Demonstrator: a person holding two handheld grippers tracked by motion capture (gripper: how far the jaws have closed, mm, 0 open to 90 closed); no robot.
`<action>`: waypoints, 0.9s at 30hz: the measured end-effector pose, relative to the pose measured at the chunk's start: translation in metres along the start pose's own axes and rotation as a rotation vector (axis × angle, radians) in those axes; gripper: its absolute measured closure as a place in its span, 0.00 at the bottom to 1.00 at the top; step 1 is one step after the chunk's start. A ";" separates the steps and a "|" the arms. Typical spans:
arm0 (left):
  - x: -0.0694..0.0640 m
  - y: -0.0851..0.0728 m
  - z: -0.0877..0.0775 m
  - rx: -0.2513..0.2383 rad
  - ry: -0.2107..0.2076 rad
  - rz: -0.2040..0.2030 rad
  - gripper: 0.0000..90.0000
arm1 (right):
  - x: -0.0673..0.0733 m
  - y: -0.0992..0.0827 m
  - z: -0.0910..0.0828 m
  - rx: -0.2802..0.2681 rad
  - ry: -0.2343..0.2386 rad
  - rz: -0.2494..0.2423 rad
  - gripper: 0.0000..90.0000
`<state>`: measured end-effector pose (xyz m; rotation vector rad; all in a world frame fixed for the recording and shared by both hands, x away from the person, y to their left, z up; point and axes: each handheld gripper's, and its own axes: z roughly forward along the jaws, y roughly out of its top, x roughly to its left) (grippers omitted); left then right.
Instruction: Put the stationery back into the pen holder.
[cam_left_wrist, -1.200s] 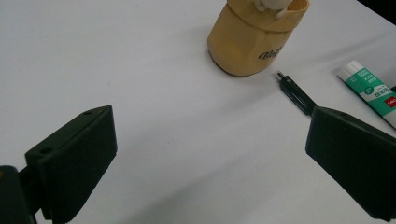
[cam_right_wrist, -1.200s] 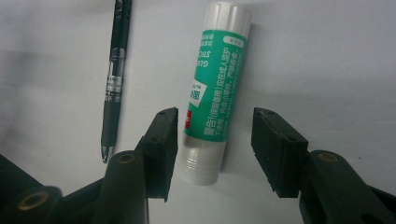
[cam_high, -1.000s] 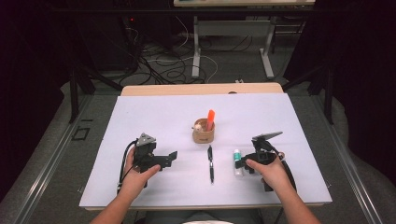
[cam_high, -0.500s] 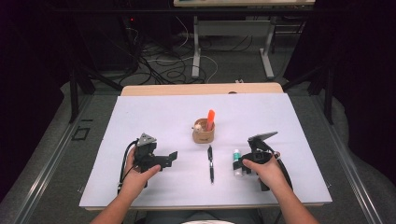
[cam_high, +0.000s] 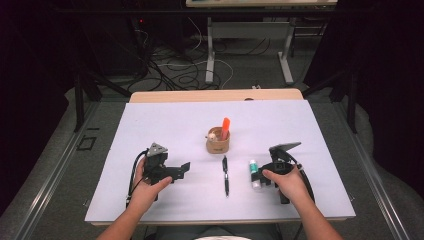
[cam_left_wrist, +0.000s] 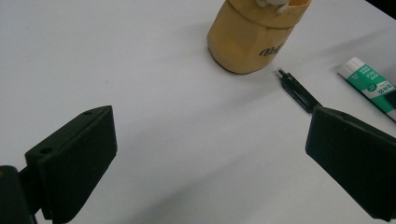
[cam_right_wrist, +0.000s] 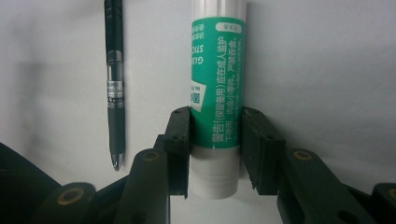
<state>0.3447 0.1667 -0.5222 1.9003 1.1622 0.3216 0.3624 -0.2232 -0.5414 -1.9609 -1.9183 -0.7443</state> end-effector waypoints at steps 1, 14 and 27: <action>0.000 0.000 0.000 0.000 -0.001 -0.004 0.02 | 0.001 0.000 0.000 0.004 0.000 0.010 0.72; 0.000 0.000 0.000 -0.002 -0.002 -0.008 0.02 | 0.000 -0.001 -0.002 0.016 0.009 -0.002 0.73; 0.001 0.000 0.000 -0.001 0.002 -0.009 0.02 | 0.006 -0.002 -0.005 -0.039 0.039 -0.127 0.73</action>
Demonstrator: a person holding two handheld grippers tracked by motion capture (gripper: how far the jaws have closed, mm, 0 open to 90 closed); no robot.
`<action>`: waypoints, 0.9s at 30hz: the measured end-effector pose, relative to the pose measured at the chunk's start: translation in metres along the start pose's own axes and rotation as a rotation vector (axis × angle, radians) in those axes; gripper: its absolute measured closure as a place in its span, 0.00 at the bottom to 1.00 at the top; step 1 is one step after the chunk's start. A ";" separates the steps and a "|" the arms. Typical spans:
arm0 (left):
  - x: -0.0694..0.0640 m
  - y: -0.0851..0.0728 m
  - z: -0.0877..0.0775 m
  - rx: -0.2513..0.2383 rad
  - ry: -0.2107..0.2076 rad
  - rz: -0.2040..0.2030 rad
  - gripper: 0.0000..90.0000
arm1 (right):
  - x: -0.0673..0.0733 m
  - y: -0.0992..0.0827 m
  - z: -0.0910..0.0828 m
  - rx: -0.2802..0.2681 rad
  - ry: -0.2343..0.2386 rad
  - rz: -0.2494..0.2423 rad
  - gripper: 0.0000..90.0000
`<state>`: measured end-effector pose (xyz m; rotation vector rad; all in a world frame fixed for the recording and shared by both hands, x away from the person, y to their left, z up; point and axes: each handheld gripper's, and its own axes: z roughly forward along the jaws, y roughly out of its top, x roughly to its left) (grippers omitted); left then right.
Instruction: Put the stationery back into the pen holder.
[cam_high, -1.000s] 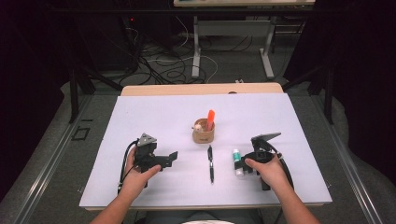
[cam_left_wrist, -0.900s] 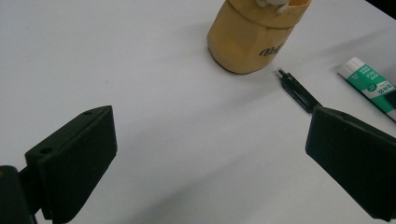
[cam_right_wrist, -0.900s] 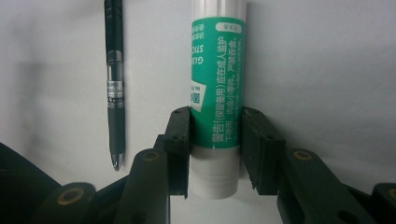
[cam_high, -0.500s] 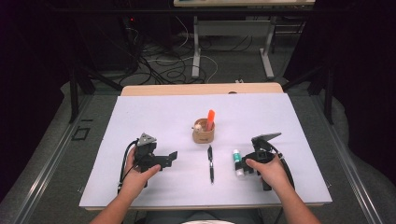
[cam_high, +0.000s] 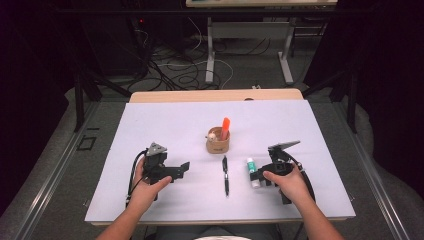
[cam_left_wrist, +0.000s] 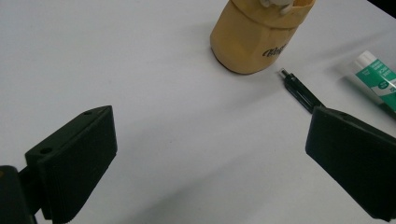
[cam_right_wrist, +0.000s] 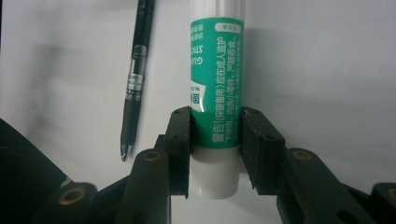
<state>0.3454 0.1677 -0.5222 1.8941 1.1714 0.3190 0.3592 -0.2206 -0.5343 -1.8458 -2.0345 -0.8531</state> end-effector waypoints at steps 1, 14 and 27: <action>0.000 0.000 0.000 0.001 0.001 -0.002 0.02 | 0.002 -0.001 -0.001 -0.017 0.001 -0.009 0.73; 0.003 0.001 -0.002 -0.001 0.008 -0.005 0.02 | 0.029 -0.008 -0.009 -0.192 -0.137 -0.392 0.73; 0.012 0.004 -0.008 -0.015 0.003 -0.029 0.05 | 0.069 -0.026 0.003 -0.272 -0.373 -0.845 0.73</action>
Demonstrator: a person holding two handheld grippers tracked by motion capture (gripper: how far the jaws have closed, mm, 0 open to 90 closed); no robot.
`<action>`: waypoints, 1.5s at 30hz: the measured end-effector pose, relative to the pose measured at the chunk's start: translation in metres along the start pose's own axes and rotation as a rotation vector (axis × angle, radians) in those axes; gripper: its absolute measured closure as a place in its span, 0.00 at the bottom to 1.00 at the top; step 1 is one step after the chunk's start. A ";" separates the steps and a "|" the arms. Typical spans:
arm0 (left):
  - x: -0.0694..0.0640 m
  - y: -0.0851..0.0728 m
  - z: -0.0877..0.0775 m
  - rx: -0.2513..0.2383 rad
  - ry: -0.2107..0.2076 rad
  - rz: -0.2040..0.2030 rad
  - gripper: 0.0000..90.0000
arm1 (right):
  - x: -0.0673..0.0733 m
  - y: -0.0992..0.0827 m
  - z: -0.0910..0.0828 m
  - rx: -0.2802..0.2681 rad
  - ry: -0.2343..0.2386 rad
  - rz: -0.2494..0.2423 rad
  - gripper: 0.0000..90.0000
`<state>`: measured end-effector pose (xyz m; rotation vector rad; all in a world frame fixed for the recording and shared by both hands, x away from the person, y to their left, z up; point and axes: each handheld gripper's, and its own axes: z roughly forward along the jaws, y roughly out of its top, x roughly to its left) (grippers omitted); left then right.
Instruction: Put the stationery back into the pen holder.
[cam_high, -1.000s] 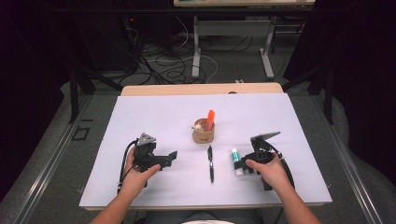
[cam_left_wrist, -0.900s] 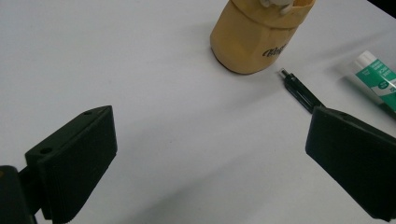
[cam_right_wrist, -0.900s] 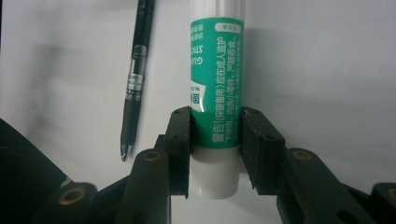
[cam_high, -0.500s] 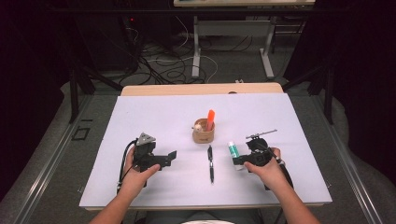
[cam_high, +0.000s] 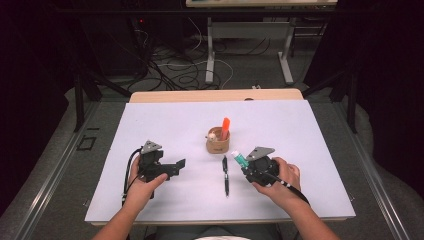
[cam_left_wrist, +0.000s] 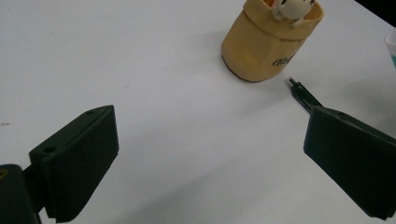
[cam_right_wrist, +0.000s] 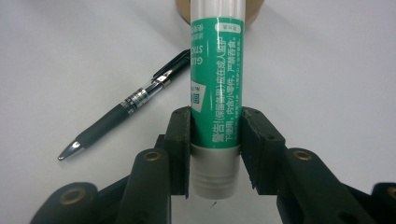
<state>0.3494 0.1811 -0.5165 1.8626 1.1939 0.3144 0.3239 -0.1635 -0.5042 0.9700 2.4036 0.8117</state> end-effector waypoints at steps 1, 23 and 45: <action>0.001 0.000 0.000 -0.002 -0.001 0.000 0.06 | 0.002 0.001 0.001 -0.004 -0.005 -0.030 0.73; 0.008 0.005 -0.007 -0.005 -0.016 -0.023 0.11 | 0.026 0.019 0.004 -0.153 -0.139 -0.763 0.73; -0.007 0.030 -0.016 0.031 -0.184 0.026 0.20 | 0.038 0.028 0.006 -0.232 -0.241 -1.317 0.73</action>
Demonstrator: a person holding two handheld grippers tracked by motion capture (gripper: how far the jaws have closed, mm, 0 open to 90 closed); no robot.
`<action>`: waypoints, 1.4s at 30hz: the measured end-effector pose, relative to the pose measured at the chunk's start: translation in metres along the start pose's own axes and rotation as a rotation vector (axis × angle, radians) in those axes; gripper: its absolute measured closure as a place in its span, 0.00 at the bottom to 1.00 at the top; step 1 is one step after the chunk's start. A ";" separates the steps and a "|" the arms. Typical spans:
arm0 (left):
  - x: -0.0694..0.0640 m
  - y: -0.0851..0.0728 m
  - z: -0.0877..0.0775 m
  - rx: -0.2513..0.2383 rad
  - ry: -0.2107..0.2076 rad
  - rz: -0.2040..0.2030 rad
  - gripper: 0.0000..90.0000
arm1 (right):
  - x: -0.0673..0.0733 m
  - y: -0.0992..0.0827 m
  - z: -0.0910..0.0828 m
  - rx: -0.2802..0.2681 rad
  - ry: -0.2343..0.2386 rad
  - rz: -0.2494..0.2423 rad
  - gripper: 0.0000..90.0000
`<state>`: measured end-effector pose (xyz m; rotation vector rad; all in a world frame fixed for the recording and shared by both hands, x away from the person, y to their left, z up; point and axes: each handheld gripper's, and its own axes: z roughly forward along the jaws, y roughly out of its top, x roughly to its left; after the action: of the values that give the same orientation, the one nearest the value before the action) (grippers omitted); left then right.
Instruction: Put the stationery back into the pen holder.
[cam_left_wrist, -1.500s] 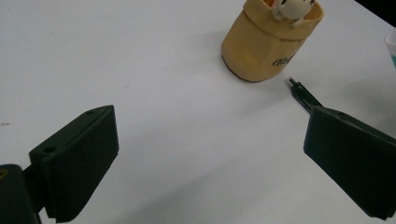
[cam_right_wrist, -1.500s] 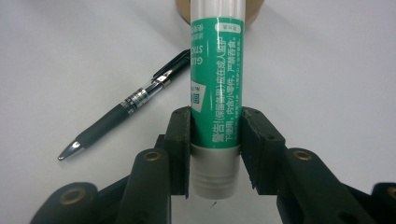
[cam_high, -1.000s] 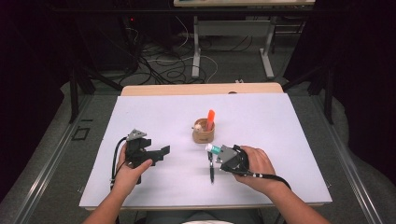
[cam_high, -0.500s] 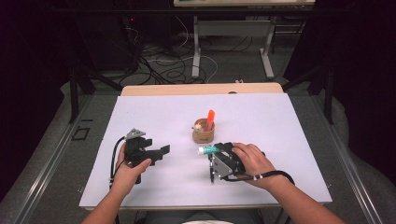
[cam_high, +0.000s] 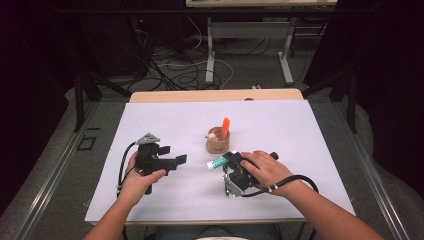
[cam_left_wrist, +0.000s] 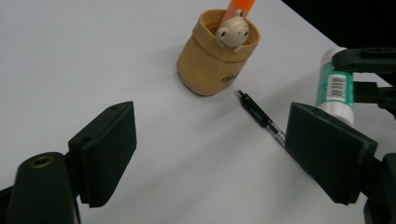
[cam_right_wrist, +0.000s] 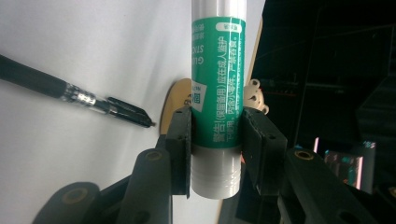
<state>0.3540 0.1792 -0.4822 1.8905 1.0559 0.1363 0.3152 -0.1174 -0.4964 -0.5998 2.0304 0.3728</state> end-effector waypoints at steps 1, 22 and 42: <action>-0.001 0.002 0.000 0.013 -0.001 0.015 0.22 | 0.001 0.001 0.000 0.007 -0.011 -0.011 0.73; -0.053 0.030 0.029 0.298 -0.095 0.259 0.39 | 0.011 0.025 0.008 -0.021 -0.042 -0.289 0.73; -0.075 0.040 0.057 0.556 -0.118 0.315 0.56 | 0.020 0.040 0.012 -0.084 -0.110 -0.469 0.73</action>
<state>0.3589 0.0797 -0.4594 2.5274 0.7540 -0.1017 0.2931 -0.0837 -0.5186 -1.0551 1.7102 0.2040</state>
